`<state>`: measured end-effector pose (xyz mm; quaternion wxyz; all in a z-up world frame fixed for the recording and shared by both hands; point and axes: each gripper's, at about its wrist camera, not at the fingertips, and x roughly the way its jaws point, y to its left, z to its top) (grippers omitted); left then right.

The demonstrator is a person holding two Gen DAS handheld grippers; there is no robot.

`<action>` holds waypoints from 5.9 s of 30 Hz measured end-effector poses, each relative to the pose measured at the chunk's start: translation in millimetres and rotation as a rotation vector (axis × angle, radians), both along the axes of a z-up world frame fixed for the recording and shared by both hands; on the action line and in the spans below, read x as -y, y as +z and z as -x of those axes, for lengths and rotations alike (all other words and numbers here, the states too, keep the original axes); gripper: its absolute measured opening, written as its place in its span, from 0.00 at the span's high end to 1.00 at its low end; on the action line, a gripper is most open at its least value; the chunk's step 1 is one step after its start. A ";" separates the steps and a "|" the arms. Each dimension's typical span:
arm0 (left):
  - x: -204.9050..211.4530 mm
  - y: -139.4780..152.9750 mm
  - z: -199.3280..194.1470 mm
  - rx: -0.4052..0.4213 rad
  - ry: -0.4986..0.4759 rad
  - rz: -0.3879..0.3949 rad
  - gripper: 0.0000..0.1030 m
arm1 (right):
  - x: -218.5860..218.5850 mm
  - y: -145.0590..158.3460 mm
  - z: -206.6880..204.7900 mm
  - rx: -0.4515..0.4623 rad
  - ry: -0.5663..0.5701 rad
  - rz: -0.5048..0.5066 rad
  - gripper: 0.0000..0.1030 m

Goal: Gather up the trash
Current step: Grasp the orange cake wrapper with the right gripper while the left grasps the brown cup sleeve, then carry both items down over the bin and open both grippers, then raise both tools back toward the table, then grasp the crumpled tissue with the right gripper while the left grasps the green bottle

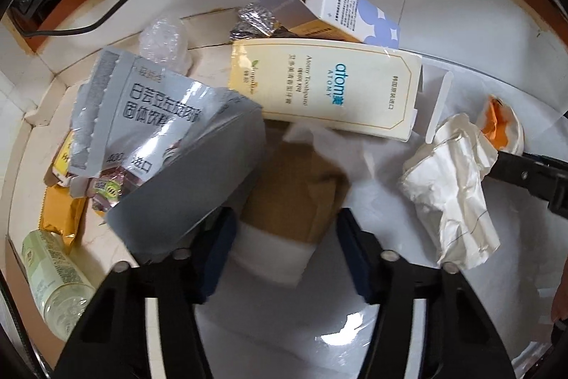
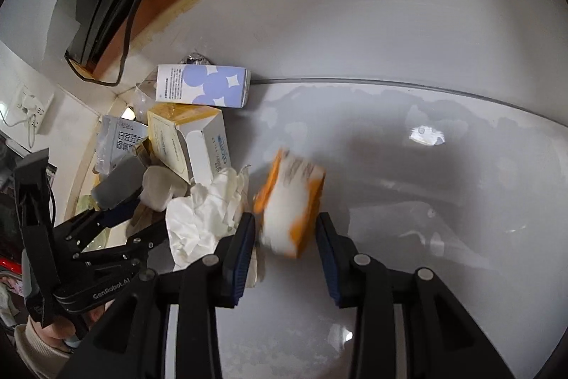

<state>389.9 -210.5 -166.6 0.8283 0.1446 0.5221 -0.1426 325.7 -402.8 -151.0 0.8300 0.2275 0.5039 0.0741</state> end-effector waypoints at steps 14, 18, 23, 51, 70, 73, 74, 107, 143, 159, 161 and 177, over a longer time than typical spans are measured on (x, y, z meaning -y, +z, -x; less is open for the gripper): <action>-22.5 22.6 52.5 0.062 0.028 0.110 0.55 | 0.4 23.3 30.6 0.126 0.038 0.024 0.76; -34.0 45.9 84.9 0.088 0.048 0.180 0.58 | -4.6 40.2 50.2 0.178 0.061 0.046 0.76; -54.7 67.5 123.8 0.097 0.074 0.263 0.88 | -25.2 58.6 83.2 0.237 0.139 0.061 0.76; -174.2 6.9 348.1 -0.015 0.289 0.339 0.90 | -201.5 12.9 236.9 0.185 0.704 0.114 0.76; -196.7 -246.0 325.3 -0.297 0.425 0.310 0.88 | -274.4 -247.7 227.5 -0.175 0.755 0.205 0.76; -197.1 -272.9 313.2 -0.306 0.414 0.295 0.83 | -282.7 -278.8 217.8 -0.180 0.755 0.200 0.75; -197.4 -279.8 310.0 -0.303 0.408 0.284 0.81 | -284.6 -285.2 215.5 -0.183 0.753 0.199 0.75; -209.6 -121.6 356.0 -0.155 0.414 0.257 0.26 | -248.2 -148.2 250.6 -0.082 0.693 0.180 0.69; -141.3 142.4 306.9 0.266 0.362 0.256 0.07 | -110.6 114.9 209.4 0.373 0.440 0.093 0.58; -178.1 126.6 203.3 0.188 0.315 0.232 0.07 | -70.3 79.8 53.1 0.173 0.180 0.146 0.40; -188.4 121.9 177.7 0.167 0.316 0.236 0.07 | -70.7 71.1 36.3 0.150 0.159 0.177 0.36; -253.2 66.4 25.7 0.039 0.535 0.299 0.07 | -96.4 13.5 -28.3 0.042 0.118 0.307 0.35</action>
